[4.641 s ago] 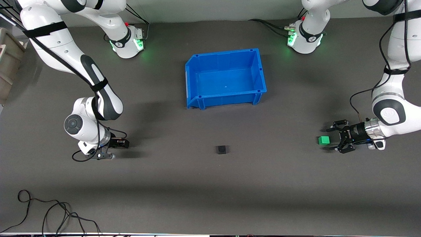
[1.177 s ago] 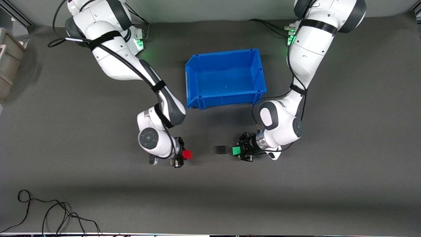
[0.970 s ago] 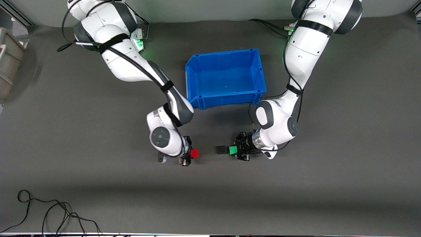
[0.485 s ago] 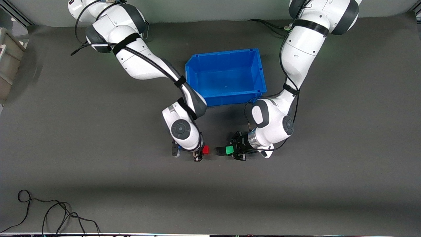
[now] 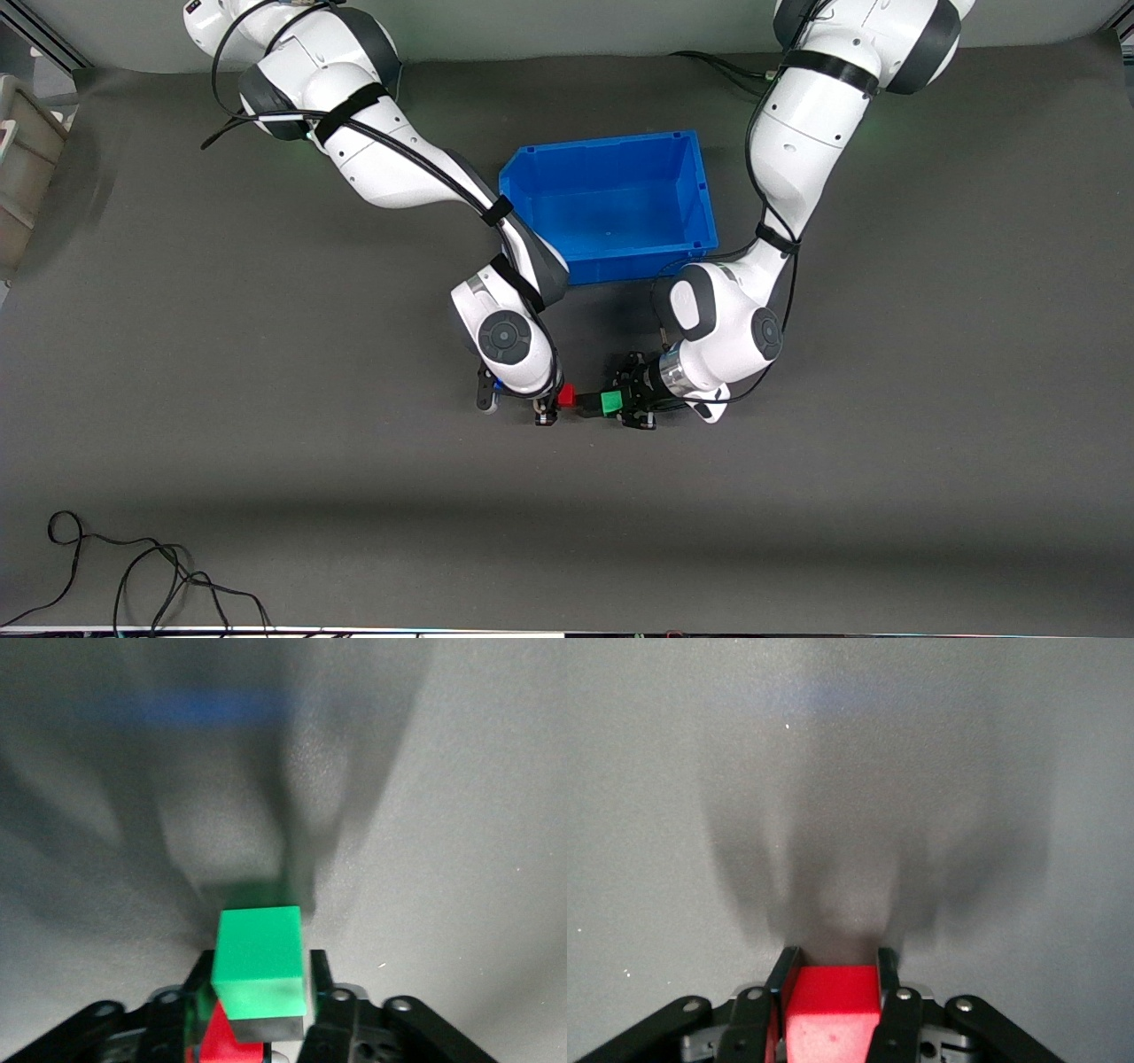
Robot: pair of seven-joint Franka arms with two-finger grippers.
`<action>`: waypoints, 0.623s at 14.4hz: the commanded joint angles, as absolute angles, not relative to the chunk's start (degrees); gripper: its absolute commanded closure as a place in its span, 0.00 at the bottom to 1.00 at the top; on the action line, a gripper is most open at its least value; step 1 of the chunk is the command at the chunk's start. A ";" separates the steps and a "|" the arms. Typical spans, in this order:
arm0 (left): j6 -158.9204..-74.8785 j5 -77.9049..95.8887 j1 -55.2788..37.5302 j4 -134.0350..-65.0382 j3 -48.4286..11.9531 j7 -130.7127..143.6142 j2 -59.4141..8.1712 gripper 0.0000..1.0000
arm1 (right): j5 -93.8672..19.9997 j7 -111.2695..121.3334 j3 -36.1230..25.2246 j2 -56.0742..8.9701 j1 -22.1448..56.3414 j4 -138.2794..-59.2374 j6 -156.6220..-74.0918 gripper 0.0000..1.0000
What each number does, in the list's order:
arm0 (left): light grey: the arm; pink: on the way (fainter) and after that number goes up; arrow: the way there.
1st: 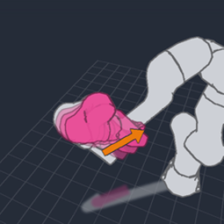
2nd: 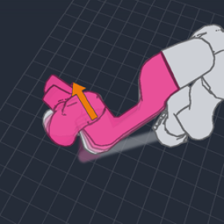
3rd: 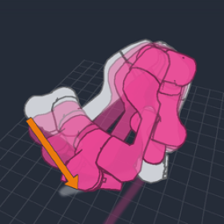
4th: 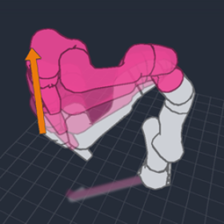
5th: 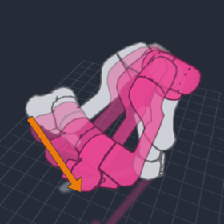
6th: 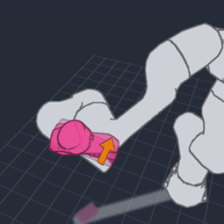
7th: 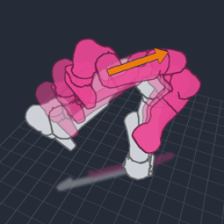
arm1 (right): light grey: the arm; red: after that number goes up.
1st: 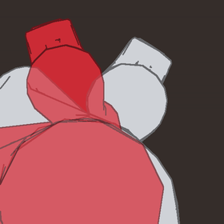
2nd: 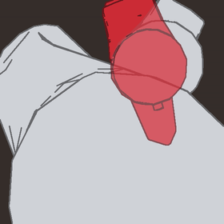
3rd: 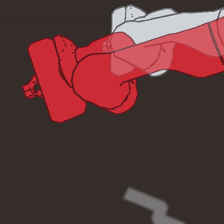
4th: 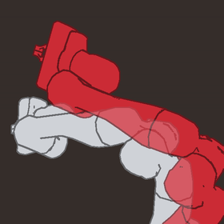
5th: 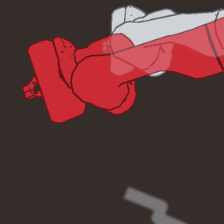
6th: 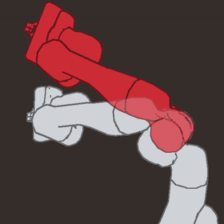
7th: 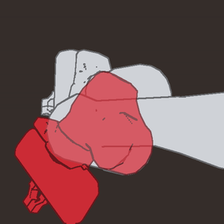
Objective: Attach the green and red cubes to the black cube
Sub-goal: 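Set the green cube beside the black cube and open the left gripper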
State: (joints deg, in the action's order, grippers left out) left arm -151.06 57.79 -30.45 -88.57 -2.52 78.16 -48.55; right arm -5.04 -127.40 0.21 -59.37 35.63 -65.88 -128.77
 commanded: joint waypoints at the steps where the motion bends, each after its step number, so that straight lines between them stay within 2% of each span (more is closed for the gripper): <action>1: -151.35 57.22 -31.73 -86.75 -1.41 78.40 -49.49 0.00 | -4.39 -129.55 -0.35 -63.98 36.48 -60.21 -128.14 1.00; 4: -149.16 52.66 -29.54 -87.36 -0.97 78.66 -47.65 0.00 | -4.39 -129.55 -0.35 -64.77 36.13 -59.59 -128.32 1.00; 9: -126.70 48.18 -16.02 -88.06 -0.70 68.58 -39.04 0.00 | -4.31 -128.85 -1.58 -66.00 35.86 -58.62 -128.76 1.00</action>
State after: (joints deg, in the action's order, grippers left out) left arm -135.05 50.14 -21.07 -86.11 -0.39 73.06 -44.12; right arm -5.05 -127.71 0.17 -60.90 35.62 -63.11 -127.55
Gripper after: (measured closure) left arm 0.000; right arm 0.604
